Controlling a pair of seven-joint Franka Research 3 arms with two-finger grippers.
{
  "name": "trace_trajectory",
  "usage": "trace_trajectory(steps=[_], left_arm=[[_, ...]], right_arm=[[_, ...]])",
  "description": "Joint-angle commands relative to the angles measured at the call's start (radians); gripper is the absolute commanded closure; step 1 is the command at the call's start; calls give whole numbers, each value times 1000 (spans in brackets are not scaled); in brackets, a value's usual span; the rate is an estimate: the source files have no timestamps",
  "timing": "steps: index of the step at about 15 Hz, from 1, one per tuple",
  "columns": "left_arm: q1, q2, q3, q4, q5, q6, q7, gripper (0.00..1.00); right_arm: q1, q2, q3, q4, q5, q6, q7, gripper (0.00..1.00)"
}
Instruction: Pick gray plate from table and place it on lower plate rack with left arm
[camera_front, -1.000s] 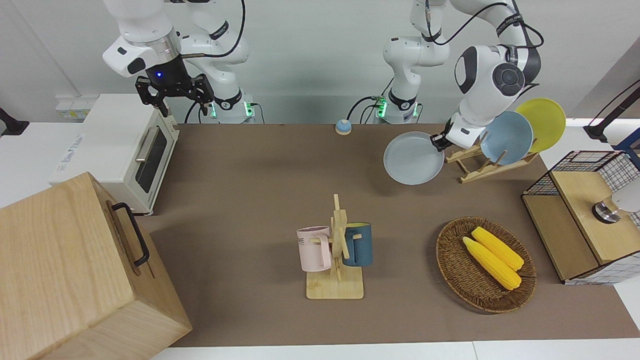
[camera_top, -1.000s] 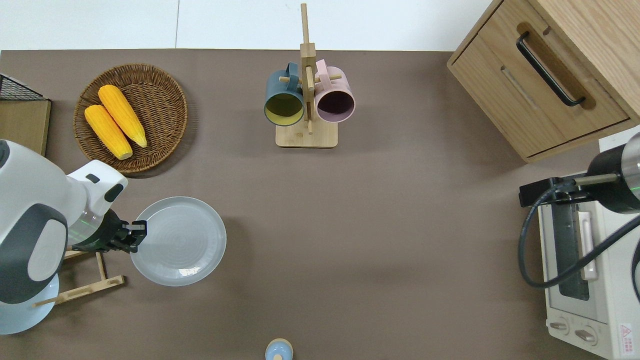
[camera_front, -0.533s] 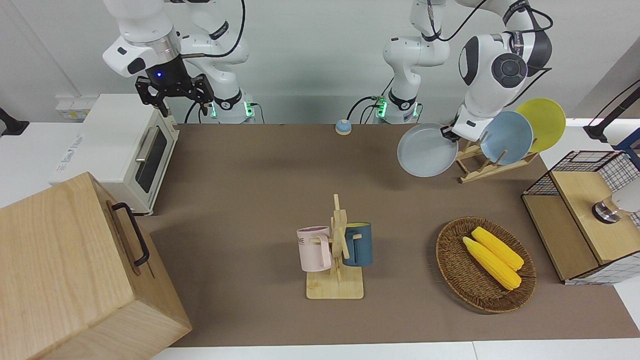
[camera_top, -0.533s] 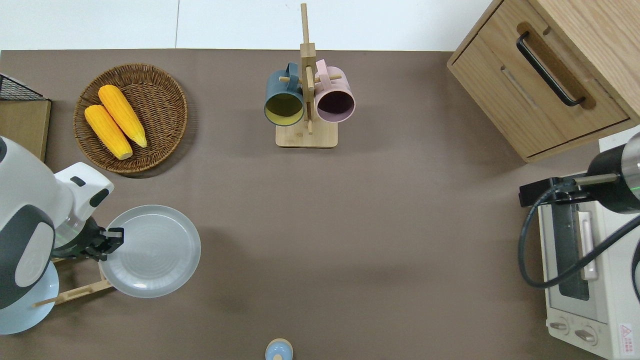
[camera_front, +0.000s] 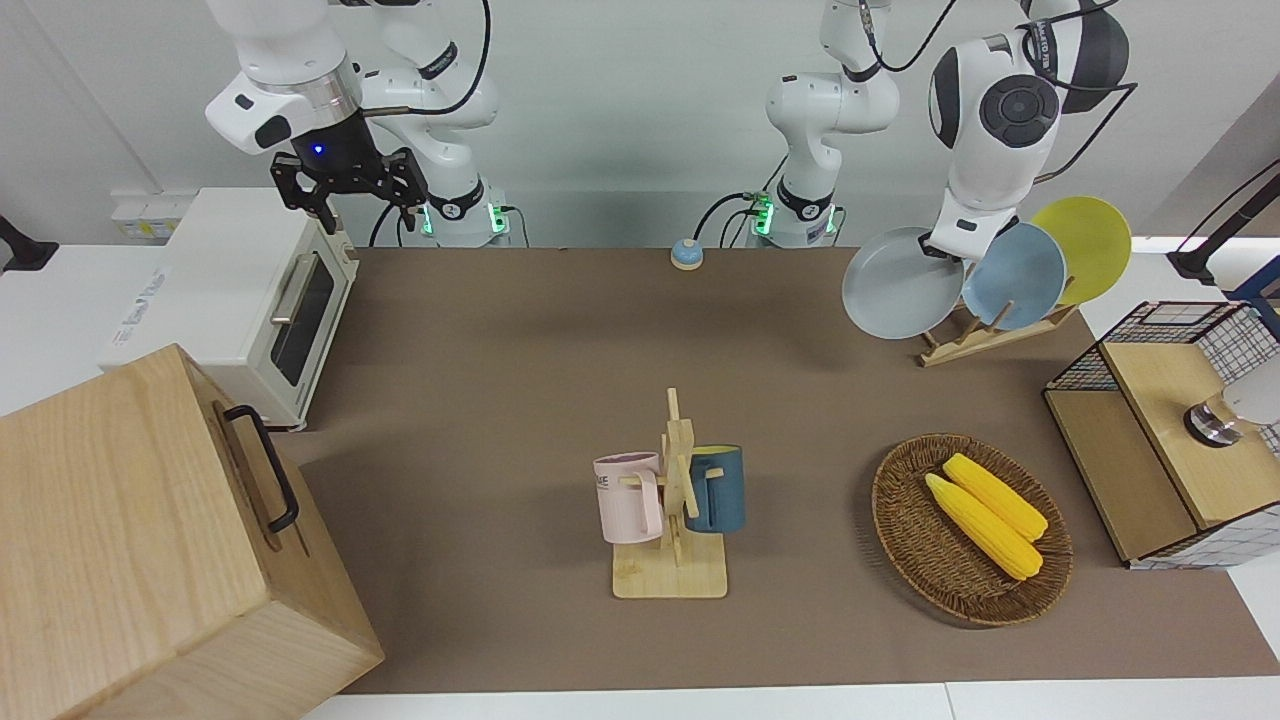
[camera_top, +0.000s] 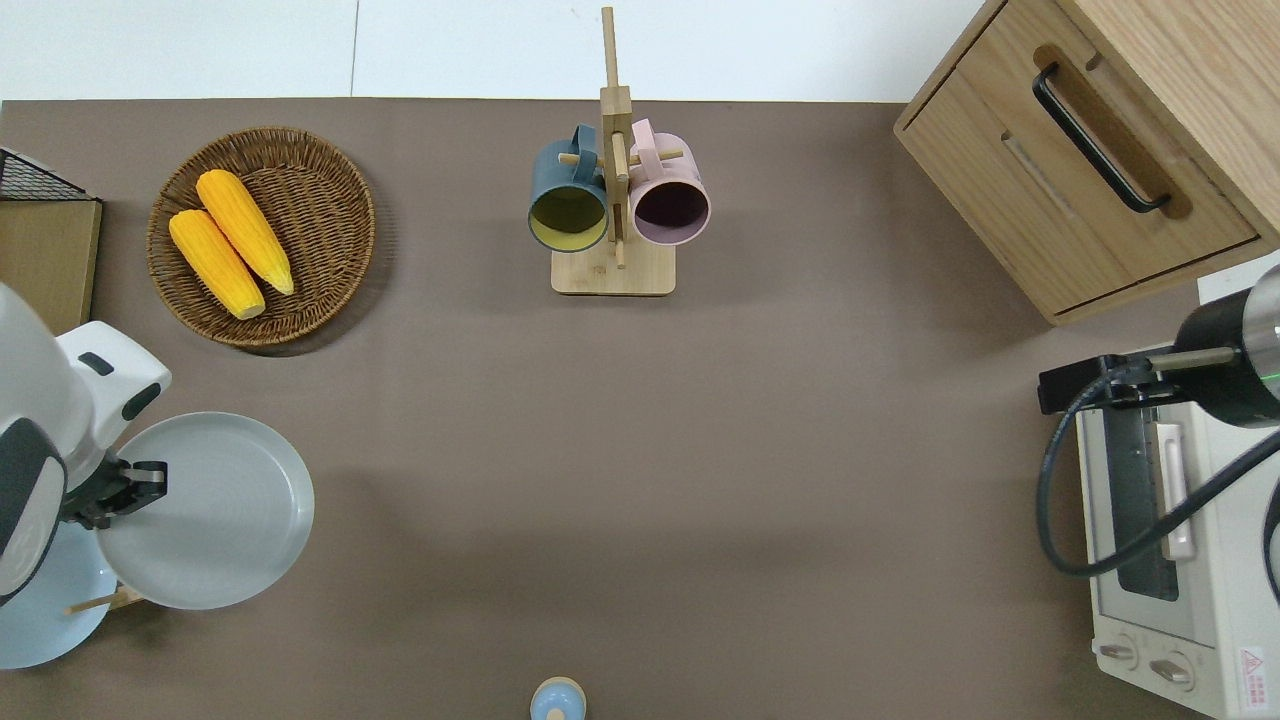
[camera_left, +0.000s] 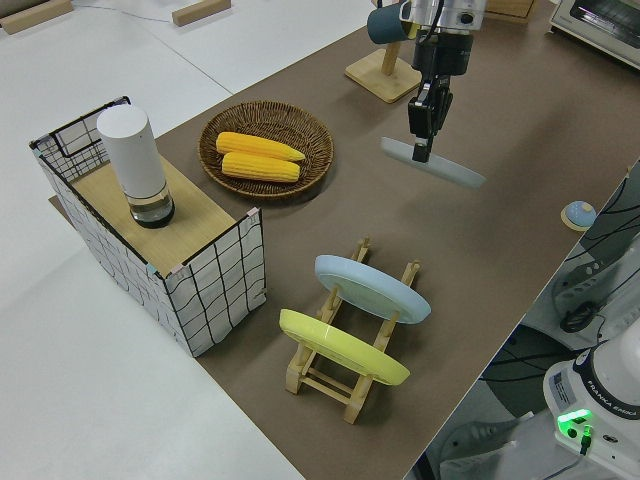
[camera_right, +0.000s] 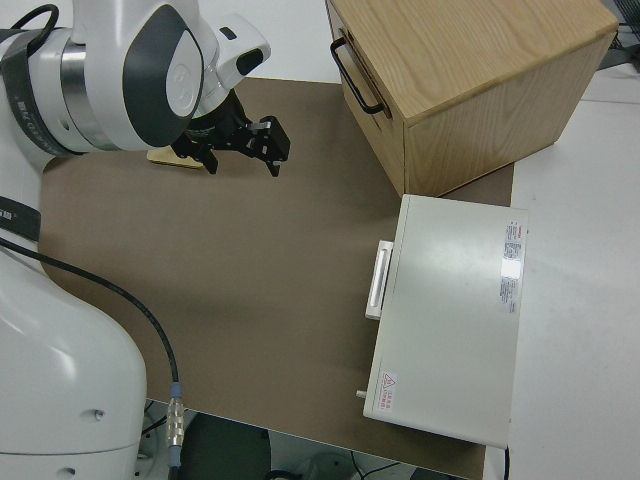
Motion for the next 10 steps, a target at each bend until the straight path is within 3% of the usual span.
trace_trajectory(steps=[1, 10], left_arm=[[-3, -11, -26, 10, 138, -57, 5, 1000], [-3, -8, -35, 0, 405, -112, -4, 1000]], right_arm=[[-25, -2, 18, 7, 19, -15, 9, 11], [-25, -2, 18, 7, 19, -15, 9, 13]])
